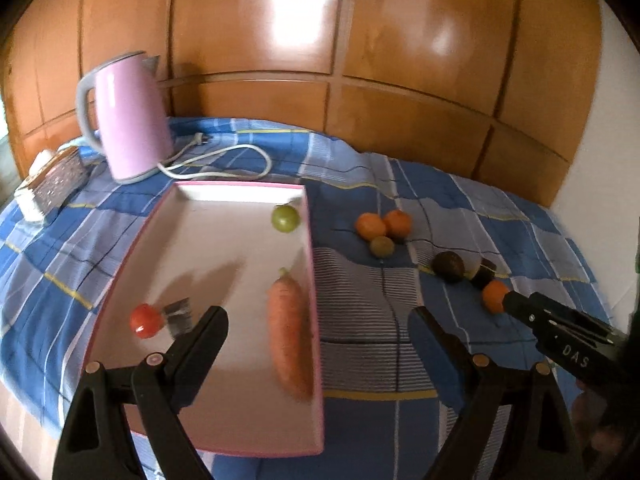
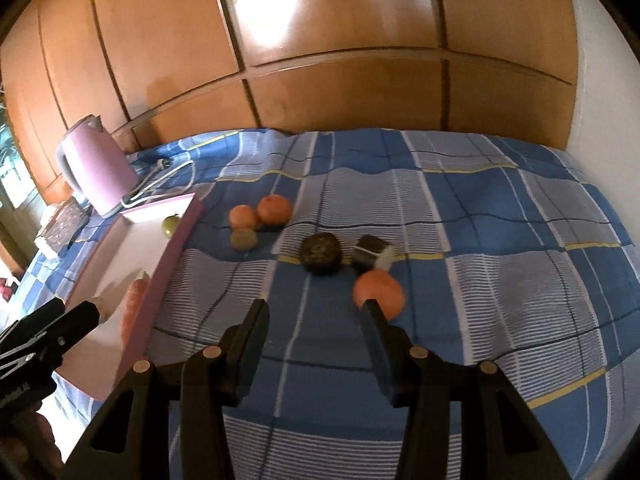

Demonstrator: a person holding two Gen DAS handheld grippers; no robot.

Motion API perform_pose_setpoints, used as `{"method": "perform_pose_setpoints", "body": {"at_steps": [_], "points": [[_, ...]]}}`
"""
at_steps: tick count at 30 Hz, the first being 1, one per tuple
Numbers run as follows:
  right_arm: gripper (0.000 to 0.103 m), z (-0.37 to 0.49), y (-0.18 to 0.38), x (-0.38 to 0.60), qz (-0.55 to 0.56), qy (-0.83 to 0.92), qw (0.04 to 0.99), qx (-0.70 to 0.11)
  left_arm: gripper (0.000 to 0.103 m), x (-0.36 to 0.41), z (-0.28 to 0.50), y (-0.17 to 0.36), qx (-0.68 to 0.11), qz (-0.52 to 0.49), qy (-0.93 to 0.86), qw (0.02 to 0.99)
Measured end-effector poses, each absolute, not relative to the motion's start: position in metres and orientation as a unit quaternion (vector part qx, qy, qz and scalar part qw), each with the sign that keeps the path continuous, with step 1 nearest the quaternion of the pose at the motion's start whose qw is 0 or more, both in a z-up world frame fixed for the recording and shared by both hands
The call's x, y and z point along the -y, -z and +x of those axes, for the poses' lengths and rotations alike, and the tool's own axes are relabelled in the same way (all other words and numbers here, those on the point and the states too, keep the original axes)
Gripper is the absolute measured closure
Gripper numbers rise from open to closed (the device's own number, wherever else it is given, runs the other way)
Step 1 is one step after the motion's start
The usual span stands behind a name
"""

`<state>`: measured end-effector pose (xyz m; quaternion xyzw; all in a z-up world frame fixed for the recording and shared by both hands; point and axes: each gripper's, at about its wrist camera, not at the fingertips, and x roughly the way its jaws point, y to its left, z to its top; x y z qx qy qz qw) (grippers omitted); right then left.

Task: Organize fruits
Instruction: 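Withdraw both grippers from the tray toward the remaining fruits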

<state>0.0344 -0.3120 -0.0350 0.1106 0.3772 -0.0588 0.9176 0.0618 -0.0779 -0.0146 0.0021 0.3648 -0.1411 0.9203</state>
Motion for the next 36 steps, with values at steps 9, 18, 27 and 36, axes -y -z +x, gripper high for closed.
{"method": "perform_pose_setpoints", "body": {"at_steps": [9, 18, 27, 36], "points": [[0.055, 0.031, 0.047, 0.341, 0.126, 0.087, 0.908, -0.390, 0.028, 0.113, 0.072, 0.024, -0.382, 0.018, 0.193, 0.904], [0.055, 0.040, 0.057, 0.352, 0.138, 0.083, 0.900, -0.406, 0.031, 0.131, 0.080, 0.033, -0.397, 0.015, 0.208, 0.894], [0.053, 0.057, 0.068, 0.355, 0.124, 0.082, 0.893, -0.425, 0.033, 0.145, 0.089, 0.040, -0.403, 0.026, 0.222, 0.888], [0.053, 0.075, 0.082, 0.354, 0.106, 0.080, 0.888, -0.441, 0.038, 0.156, 0.098, 0.050, -0.415, 0.025, 0.241, 0.877]]}}
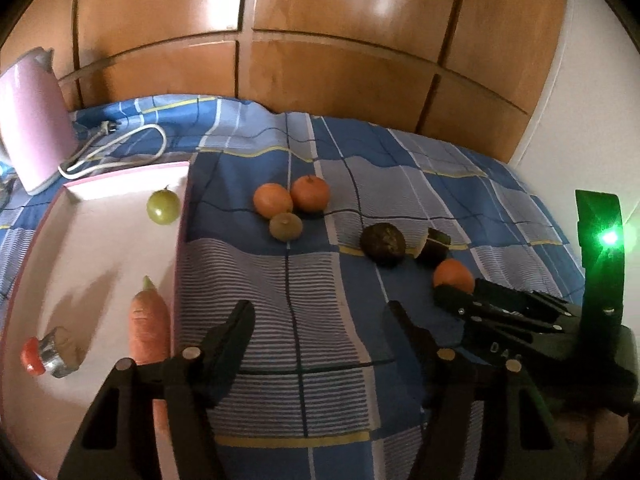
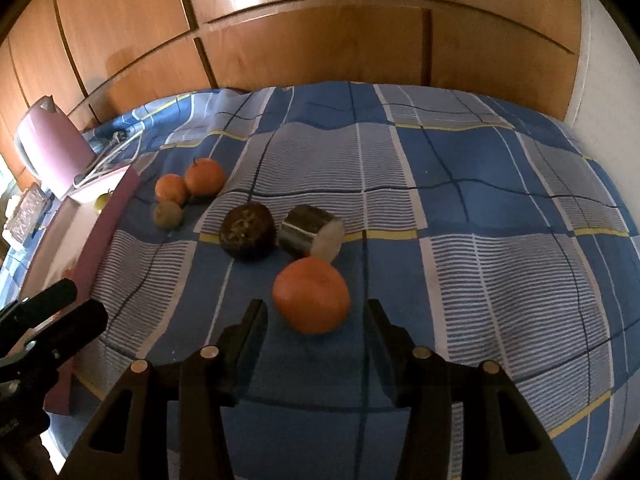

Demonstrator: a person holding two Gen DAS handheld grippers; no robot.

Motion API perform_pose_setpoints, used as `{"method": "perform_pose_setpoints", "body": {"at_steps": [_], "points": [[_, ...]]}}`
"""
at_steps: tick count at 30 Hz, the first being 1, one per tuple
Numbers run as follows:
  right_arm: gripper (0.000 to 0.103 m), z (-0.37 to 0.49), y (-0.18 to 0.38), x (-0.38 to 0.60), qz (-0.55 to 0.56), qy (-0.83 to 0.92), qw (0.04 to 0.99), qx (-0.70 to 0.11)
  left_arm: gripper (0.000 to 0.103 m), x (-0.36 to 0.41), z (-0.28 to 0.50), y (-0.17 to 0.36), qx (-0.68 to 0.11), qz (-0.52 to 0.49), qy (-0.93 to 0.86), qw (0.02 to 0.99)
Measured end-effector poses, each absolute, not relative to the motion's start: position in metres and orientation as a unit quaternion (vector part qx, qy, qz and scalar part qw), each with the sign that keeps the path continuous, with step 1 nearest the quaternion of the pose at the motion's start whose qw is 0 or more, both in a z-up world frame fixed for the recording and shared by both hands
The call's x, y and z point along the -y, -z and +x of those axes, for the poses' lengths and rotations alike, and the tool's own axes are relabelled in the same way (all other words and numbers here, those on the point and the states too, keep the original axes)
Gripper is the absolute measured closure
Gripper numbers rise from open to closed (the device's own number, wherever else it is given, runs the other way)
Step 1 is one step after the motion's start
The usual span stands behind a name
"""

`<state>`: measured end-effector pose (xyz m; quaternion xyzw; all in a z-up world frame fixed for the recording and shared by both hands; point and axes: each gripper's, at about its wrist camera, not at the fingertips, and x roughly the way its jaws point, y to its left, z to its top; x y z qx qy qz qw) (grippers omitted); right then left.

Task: Organize fruits
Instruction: 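Withdraw both grippers from the tray toward the remaining fruits, then grasp the dark round fruit with the left gripper while the right gripper grasps a tangerine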

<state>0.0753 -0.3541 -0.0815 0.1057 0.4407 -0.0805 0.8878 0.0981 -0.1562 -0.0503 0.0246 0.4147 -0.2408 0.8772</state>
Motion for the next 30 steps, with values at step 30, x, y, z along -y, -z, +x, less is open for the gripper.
{"method": "perform_pose_setpoints", "body": {"at_steps": [30], "points": [[0.066, 0.071, 0.077, 0.362, 0.072, 0.101, 0.892, -0.434, 0.060, 0.220, 0.131, 0.068, -0.427, 0.033, 0.269, 0.863]]}}
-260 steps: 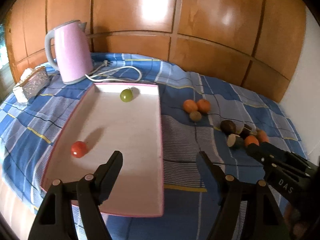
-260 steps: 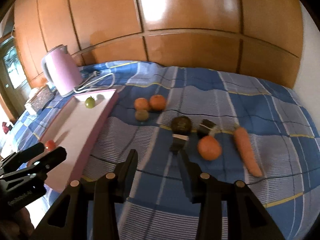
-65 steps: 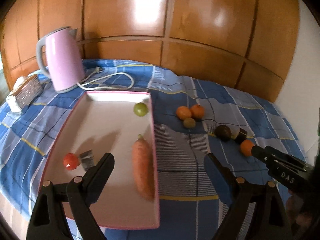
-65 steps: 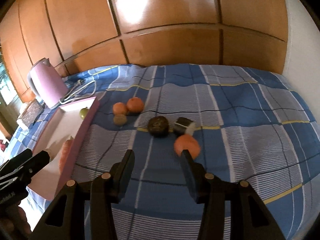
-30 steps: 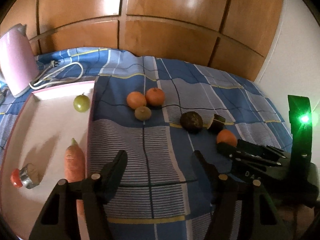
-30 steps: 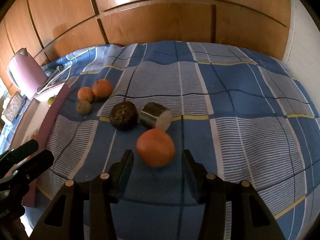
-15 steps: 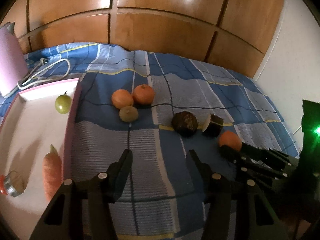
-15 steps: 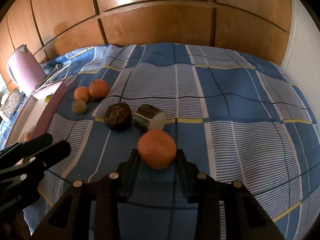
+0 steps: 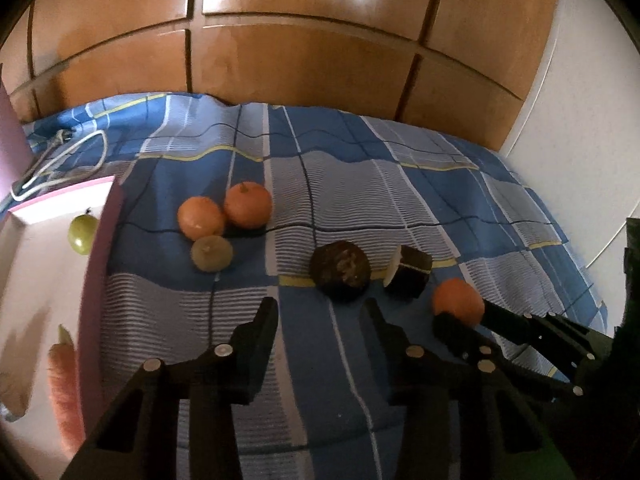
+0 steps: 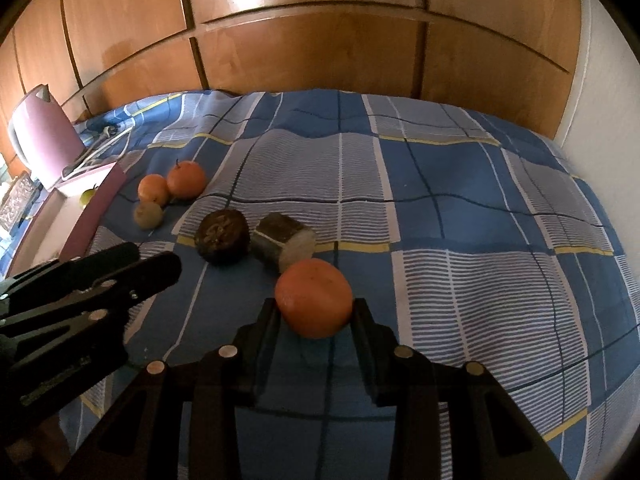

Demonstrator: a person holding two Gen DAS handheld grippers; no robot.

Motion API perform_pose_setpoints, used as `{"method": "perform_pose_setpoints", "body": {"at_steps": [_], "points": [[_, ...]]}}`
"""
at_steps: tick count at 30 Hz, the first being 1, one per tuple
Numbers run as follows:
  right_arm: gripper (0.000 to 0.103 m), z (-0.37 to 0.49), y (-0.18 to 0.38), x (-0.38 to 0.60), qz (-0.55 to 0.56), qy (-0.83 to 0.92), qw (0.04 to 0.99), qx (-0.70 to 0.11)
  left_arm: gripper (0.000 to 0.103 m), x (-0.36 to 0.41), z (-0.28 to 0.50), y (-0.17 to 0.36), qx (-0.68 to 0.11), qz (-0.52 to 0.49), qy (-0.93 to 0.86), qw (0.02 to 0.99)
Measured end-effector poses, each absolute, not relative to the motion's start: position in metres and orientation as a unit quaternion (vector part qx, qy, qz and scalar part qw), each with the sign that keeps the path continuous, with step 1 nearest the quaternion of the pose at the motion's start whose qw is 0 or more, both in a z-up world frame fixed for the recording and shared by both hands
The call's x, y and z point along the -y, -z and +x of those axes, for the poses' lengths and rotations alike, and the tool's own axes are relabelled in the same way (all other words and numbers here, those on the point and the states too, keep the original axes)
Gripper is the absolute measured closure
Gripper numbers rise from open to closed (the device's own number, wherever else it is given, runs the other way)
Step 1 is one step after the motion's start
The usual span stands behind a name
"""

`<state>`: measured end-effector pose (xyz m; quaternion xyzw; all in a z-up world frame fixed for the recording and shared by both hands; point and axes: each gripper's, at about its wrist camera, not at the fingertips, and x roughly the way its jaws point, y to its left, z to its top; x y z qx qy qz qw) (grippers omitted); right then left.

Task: Organize fruits
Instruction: 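Grasp the dark round fruit with the left gripper while the right gripper grasps a tangerine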

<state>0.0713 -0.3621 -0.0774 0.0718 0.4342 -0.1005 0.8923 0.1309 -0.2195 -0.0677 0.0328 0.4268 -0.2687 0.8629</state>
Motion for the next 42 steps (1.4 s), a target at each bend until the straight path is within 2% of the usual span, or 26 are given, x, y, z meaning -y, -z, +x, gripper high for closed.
{"method": "perform_pose_setpoints", "body": {"at_steps": [22, 26, 42], "points": [[0.066, 0.075, 0.083, 0.369, 0.076, 0.095, 0.893, -0.434, 0.057, 0.257, 0.161, 0.085, -0.428, 0.044, 0.274, 0.860], [0.066, 0.075, 0.084, 0.369, 0.076, 0.095, 0.893, -0.433, 0.063, 0.263, 0.159, 0.088, -0.425, 0.047, 0.284, 0.858], [0.067, 0.073, 0.079, 0.356, 0.071, 0.077, 0.898, -0.427, 0.064, 0.231, 0.139, 0.078, -0.418, 0.030, 0.279, 0.864]]}}
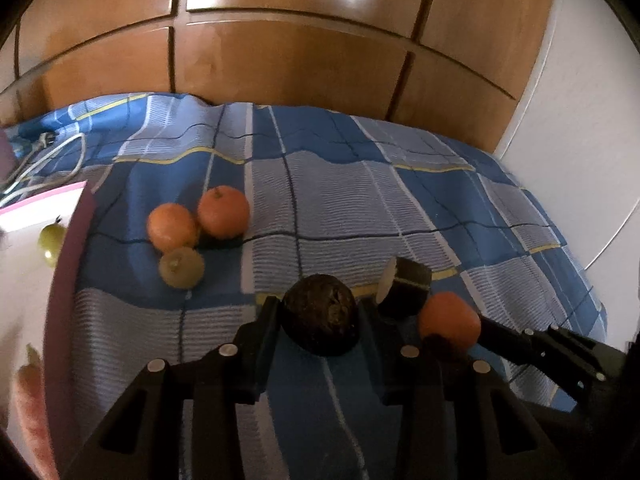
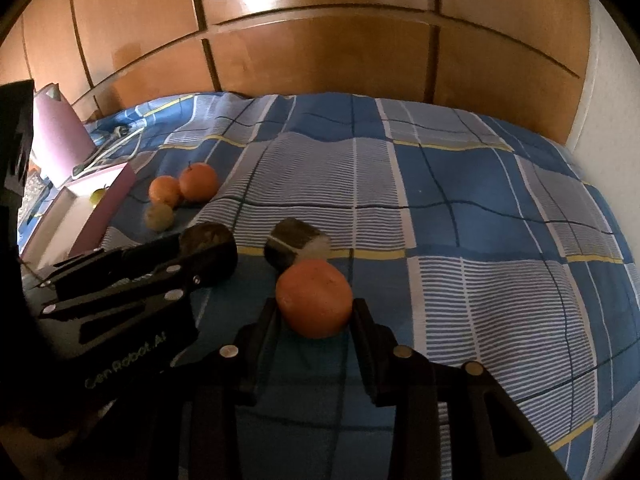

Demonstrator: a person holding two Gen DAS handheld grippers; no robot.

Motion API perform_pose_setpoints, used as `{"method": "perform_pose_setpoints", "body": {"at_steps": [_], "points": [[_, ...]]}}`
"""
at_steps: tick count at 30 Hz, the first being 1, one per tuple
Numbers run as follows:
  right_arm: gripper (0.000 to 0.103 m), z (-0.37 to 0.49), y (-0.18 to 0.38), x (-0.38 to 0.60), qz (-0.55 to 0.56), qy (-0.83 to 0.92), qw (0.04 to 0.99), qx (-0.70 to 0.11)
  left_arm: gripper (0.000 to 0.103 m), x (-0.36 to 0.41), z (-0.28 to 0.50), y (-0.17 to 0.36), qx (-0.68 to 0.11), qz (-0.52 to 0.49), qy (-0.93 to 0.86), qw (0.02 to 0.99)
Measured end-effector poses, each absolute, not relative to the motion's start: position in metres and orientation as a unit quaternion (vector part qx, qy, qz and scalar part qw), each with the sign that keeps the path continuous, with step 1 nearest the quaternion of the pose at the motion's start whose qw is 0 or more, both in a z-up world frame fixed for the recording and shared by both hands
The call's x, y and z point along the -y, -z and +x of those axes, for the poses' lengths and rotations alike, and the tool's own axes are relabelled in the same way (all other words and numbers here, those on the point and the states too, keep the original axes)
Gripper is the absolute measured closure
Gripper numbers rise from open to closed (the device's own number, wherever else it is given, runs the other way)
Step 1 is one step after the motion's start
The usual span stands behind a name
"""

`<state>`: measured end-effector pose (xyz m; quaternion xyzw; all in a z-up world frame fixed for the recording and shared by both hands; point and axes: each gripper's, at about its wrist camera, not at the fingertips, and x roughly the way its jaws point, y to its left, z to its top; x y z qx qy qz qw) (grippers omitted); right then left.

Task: Organize fruits
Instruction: 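Grasp the dark round fruit with the left gripper while the right gripper grasps a tangerine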

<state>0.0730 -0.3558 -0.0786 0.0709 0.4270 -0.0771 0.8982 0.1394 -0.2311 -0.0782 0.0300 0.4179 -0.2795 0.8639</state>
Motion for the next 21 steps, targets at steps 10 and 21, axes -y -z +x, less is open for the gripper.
{"method": "perform_pose_setpoints", "body": {"at_steps": [10, 21], "points": [[0.067, 0.069, 0.073, 0.346, 0.071, 0.064, 0.901, -0.422, 0.064, 0.203, 0.128, 0.067, -0.413, 0.022, 0.250, 0.875], [0.067, 0.066, 0.063, 0.334, 0.066, 0.050, 0.906, -0.415, 0.064, 0.173, 0.116, 0.044, -0.397, 0.006, 0.226, 0.890]]}}
